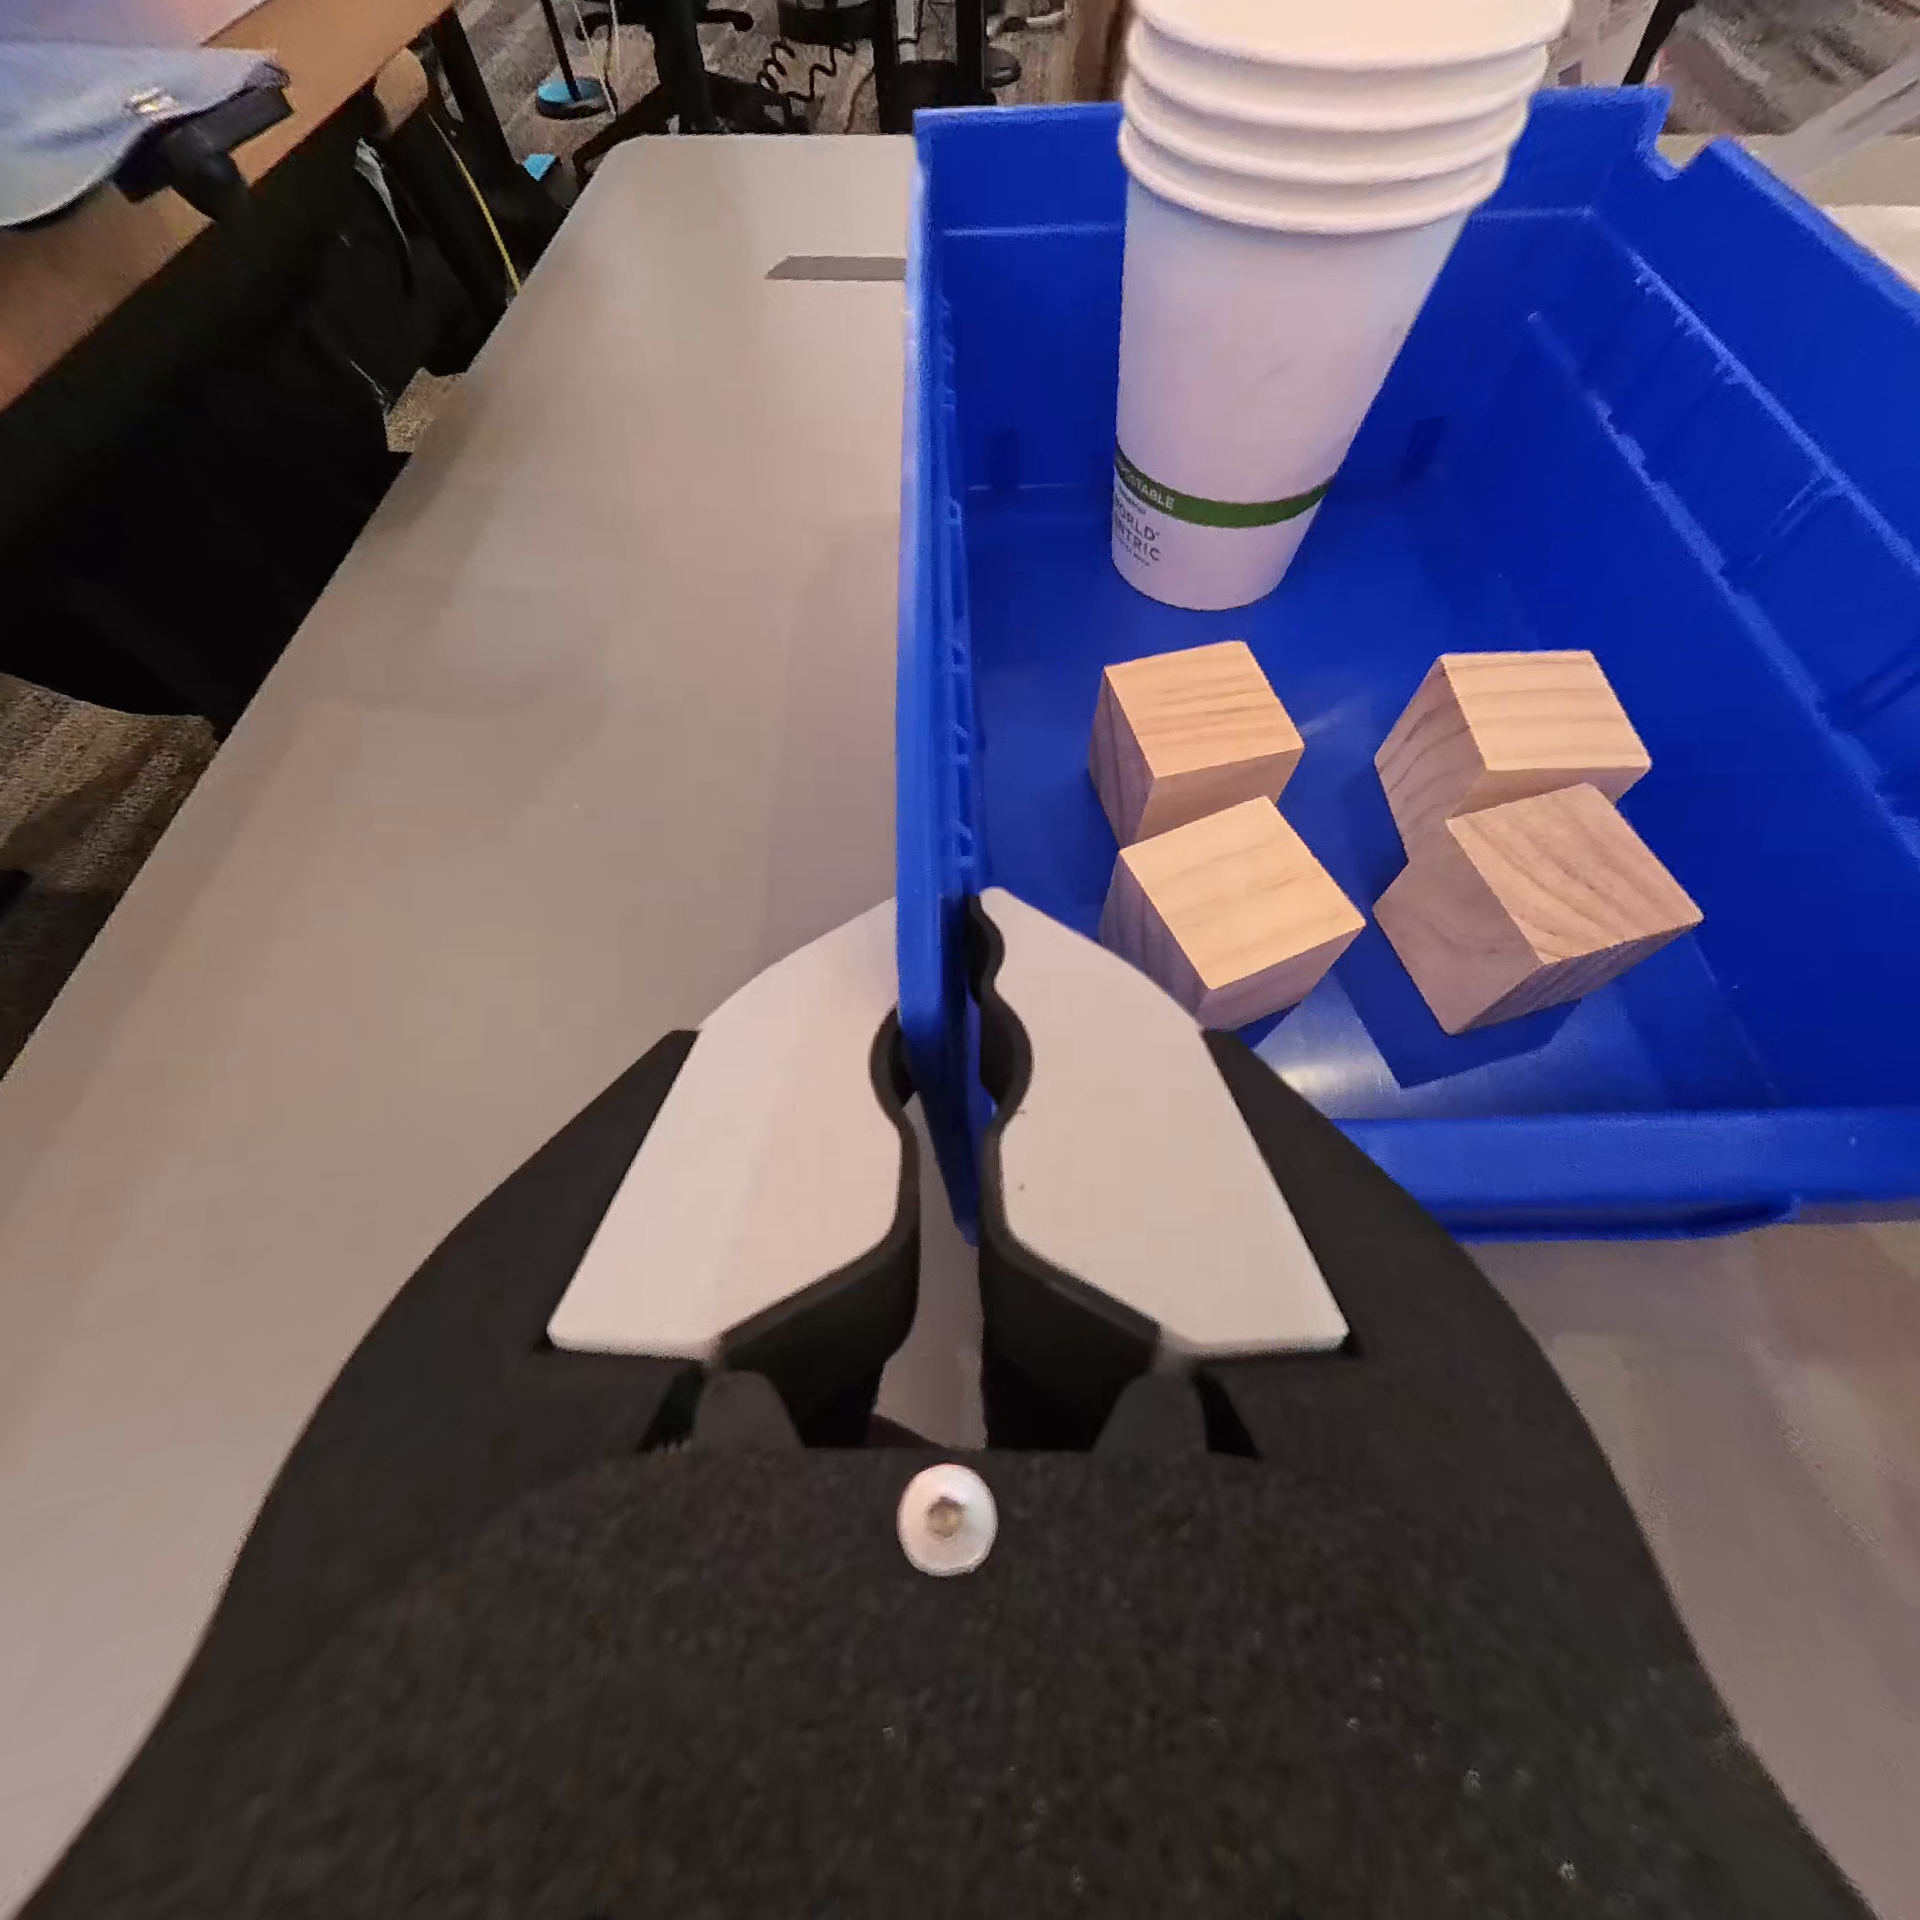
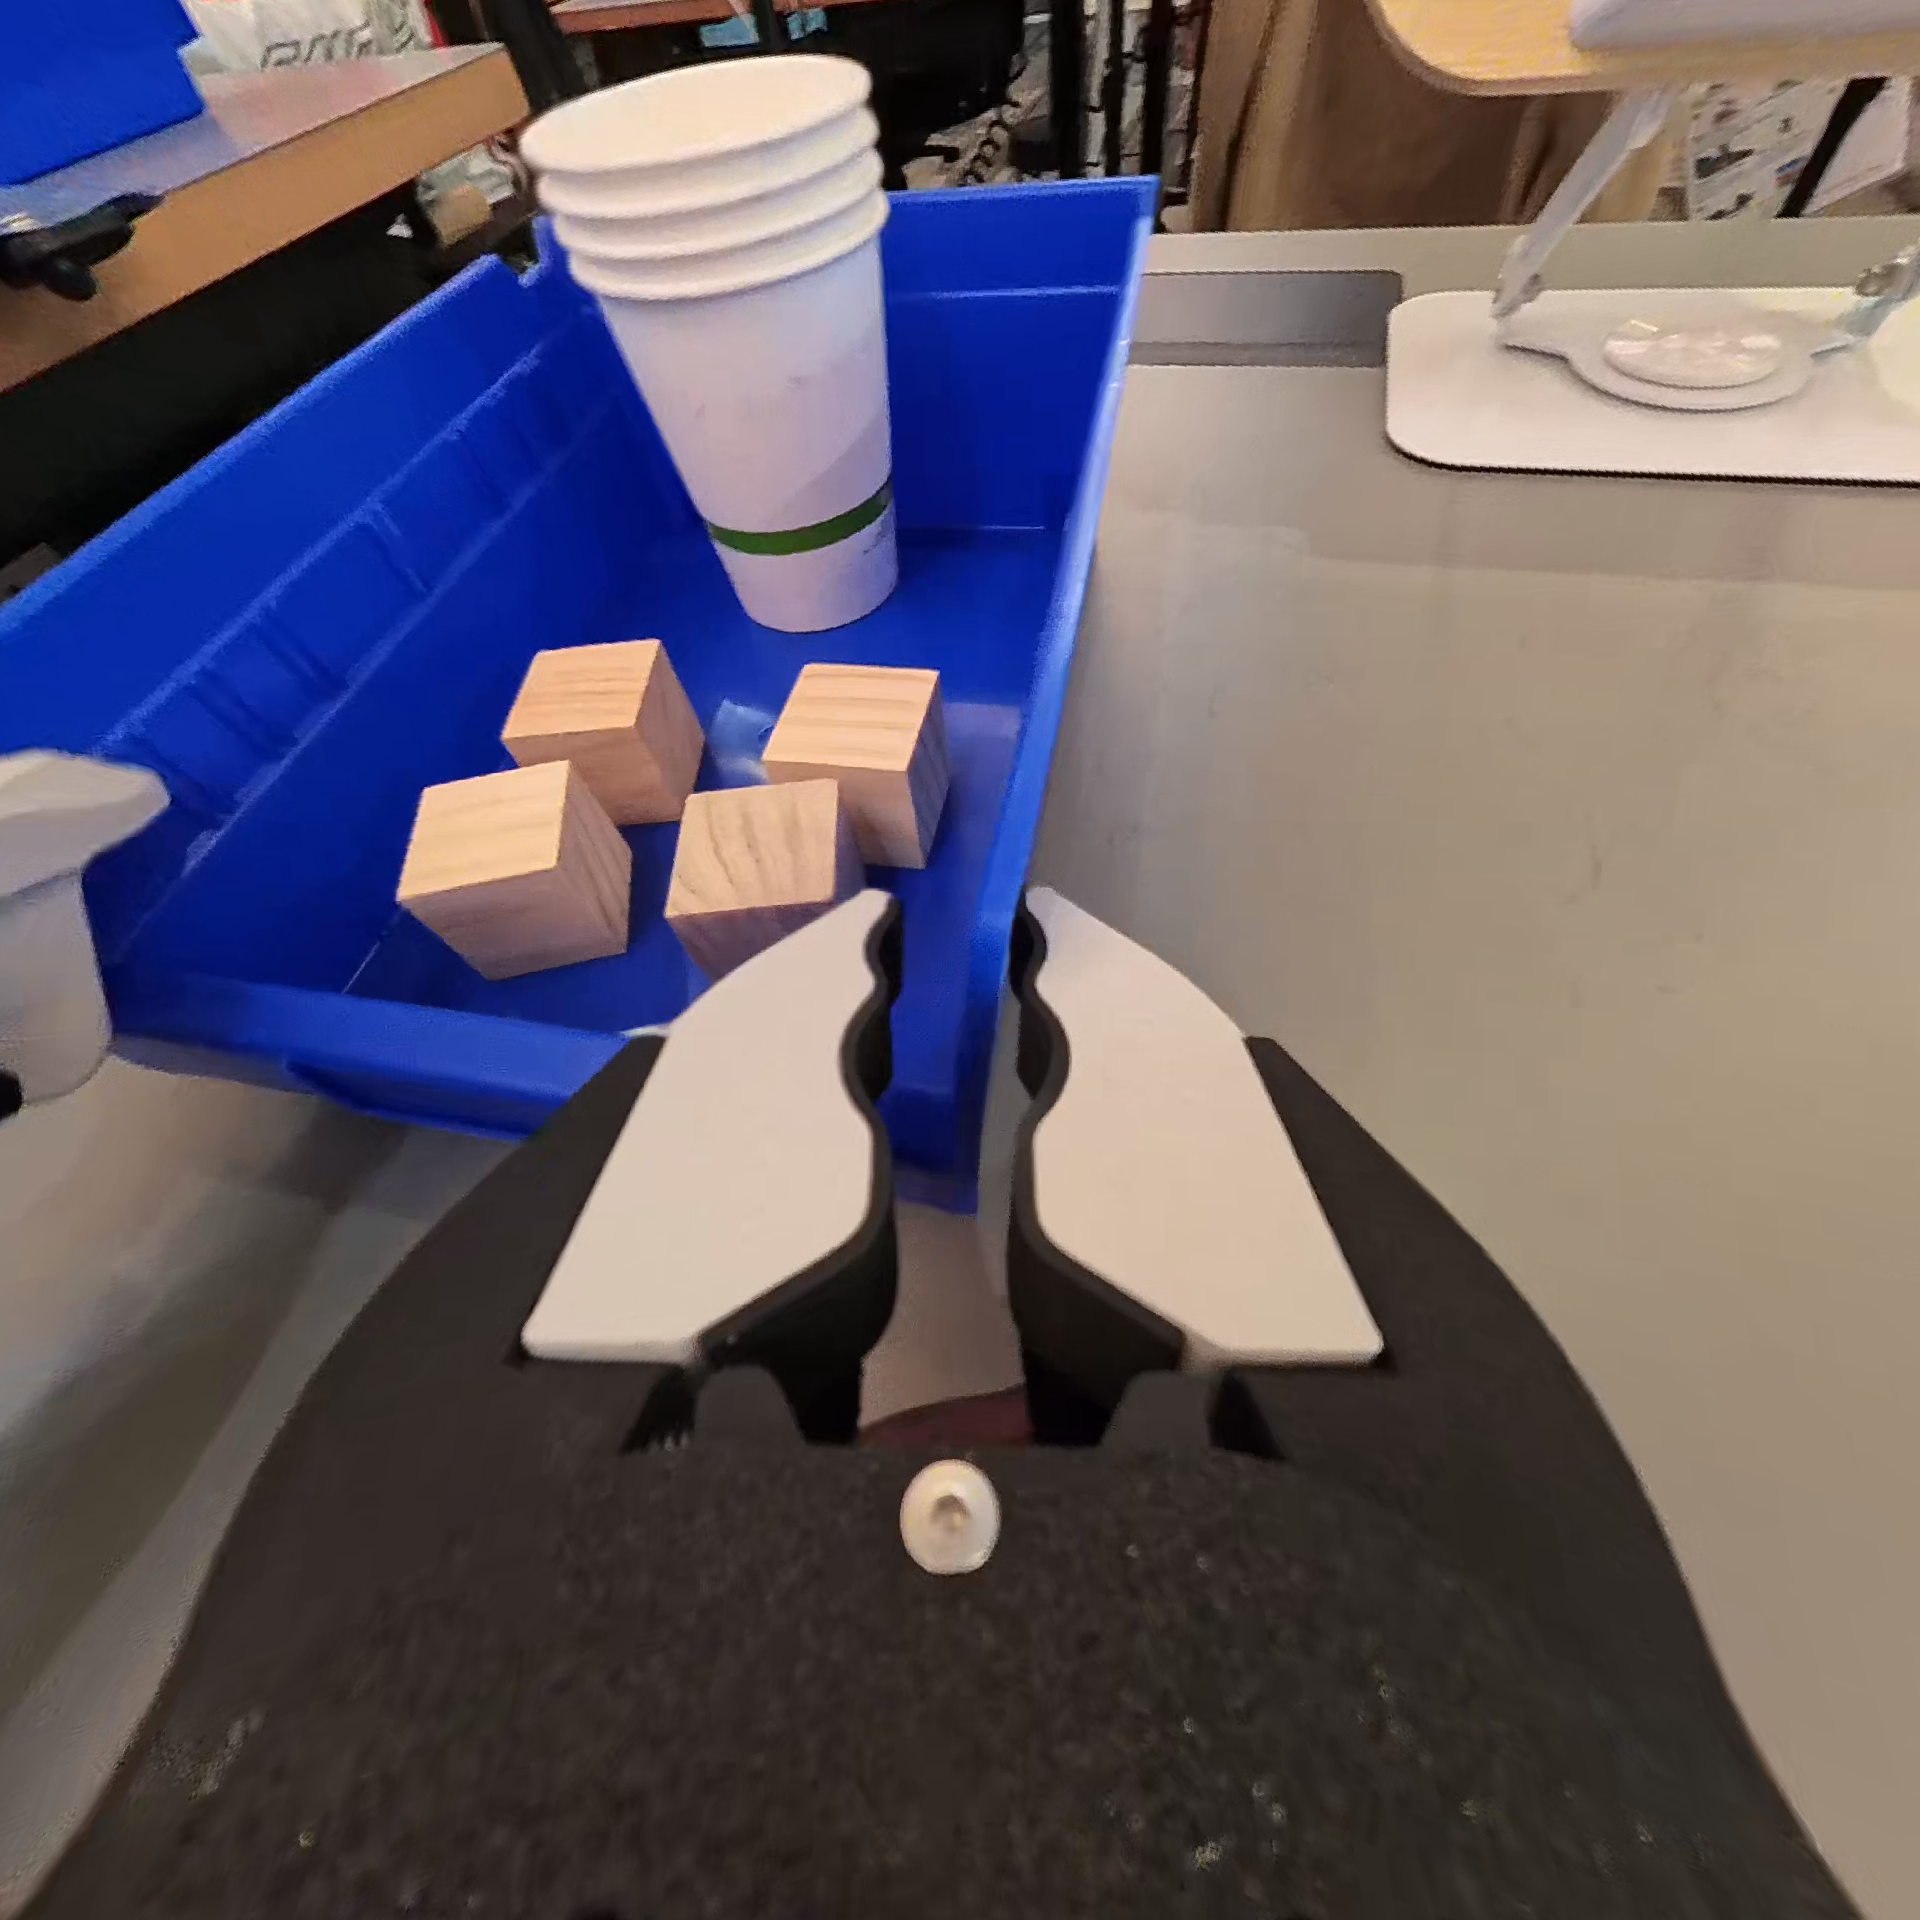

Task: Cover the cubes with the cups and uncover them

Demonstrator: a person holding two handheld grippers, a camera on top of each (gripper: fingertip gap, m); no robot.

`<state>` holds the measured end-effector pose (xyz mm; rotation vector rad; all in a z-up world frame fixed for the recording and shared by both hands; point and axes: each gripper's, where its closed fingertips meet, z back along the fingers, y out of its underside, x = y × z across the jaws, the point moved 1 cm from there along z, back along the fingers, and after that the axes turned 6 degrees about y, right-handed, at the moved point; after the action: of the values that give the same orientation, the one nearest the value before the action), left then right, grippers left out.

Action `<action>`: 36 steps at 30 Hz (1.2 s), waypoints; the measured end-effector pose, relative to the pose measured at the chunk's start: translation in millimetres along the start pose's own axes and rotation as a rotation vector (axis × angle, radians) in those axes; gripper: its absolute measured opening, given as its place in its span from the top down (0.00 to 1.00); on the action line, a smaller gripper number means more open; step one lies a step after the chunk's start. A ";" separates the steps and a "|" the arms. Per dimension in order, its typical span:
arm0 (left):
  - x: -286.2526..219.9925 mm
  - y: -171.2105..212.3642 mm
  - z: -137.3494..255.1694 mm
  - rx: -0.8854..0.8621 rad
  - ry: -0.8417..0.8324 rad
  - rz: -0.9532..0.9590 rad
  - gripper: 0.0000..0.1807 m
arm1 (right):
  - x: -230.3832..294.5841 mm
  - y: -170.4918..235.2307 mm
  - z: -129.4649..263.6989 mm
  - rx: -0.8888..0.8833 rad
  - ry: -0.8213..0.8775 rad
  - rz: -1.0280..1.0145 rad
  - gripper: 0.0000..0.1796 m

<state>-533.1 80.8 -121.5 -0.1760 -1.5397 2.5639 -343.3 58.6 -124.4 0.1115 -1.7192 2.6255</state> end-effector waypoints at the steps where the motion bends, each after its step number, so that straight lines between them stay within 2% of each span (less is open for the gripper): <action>1: 3.0 -2.9 1.8 -0.027 -0.029 0.009 0.93 | -1.3 0.3 2.0 -0.004 -0.003 0.022 0.86; 2: 6.7 -6.7 6.7 -0.055 -0.071 0.014 0.86 | -7.0 -0.7 5.0 -0.017 0.005 0.045 0.82; 3: 6.8 -11.8 14.2 -0.088 -0.091 0.019 0.83 | -14.7 -1.7 9.9 -0.021 0.002 0.051 0.79; 5: -2.3 -28.7 34.9 -0.191 -0.097 0.033 0.83 | -28.7 -7.8 31.1 -0.036 -0.074 0.029 0.74; 8: -39.9 -46.2 63.7 -0.251 -0.068 -0.018 0.80 | -72.2 -24.3 78.3 -0.119 -0.131 0.106 0.75; 11: -106.7 -45.3 83.5 -0.293 0.062 -0.017 0.80 | -157.4 -40.1 116.3 -0.165 -0.074 0.145 0.75; 14: -183.3 -20.8 95.4 -0.307 0.249 0.022 0.81 | -266.0 -49.9 144.2 -0.192 0.063 0.103 0.76; 16: -226.8 4.0 99.6 -0.309 0.324 -0.017 0.82 | -333.4 -40.3 154.6 -0.176 0.168 0.099 0.76; 18: -258.4 22.6 98.2 -0.297 0.343 -0.093 0.84 | -375.2 -22.3 154.7 -0.128 0.167 0.087 0.83; 20: -282.8 28.5 95.8 -0.270 0.366 -0.159 0.84 | -398.5 -6.1 146.5 -0.075 0.148 0.041 0.83; 24: -299.4 28.4 89.1 -0.235 0.364 -0.184 0.83 | -427.8 10.9 119.7 -0.025 0.260 0.030 0.78; 29: -293.8 38.0 79.1 -0.202 0.372 -0.143 0.84 | -429.0 17.8 92.2 0.020 0.276 0.056 0.87; 33: -286.7 42.6 75.9 -0.177 0.371 -0.126 0.84 | -434.1 19.0 95.7 0.018 0.316 0.087 0.98; 36: -284.2 42.1 76.4 -0.177 0.374 -0.131 0.84 | -435.8 19.3 97.0 -0.008 0.312 0.072 0.98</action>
<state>-269.9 -57.3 -115.8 -0.5231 -1.5679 2.1411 96.2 -21.5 -129.7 -0.3482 -1.6533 2.5153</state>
